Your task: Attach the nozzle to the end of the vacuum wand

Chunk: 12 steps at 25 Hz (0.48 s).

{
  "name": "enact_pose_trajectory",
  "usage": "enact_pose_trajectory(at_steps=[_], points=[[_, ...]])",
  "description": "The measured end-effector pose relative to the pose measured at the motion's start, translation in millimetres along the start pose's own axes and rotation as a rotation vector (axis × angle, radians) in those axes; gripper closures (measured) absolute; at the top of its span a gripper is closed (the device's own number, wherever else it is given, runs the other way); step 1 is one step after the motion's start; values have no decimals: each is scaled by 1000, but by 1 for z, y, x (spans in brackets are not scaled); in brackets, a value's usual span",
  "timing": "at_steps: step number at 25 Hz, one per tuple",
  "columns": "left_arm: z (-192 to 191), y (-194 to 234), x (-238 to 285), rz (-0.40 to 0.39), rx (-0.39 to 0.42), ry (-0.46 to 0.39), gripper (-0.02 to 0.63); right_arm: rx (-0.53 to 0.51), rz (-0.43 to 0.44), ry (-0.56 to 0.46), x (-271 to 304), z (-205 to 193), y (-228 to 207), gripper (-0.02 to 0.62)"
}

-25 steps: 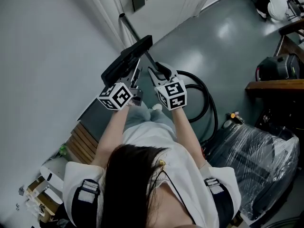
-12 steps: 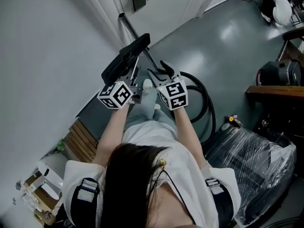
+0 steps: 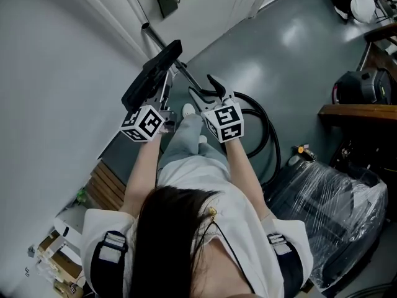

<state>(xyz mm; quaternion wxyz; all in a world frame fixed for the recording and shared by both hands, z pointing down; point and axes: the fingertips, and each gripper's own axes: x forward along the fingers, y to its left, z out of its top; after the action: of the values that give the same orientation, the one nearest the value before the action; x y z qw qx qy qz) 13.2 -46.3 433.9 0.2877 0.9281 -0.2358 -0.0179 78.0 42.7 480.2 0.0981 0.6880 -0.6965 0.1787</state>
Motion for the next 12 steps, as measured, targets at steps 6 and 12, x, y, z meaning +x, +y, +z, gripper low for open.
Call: enact_pose_trajectory(at_steps=[6, 12], points=[[2, 12, 15, -16, -60, -4, 443, -7, 8, 13, 18, 5, -12, 324], [13, 22, 35, -47, -117, -66, 443, 8, 55, 13, 51, 12, -12, 319]])
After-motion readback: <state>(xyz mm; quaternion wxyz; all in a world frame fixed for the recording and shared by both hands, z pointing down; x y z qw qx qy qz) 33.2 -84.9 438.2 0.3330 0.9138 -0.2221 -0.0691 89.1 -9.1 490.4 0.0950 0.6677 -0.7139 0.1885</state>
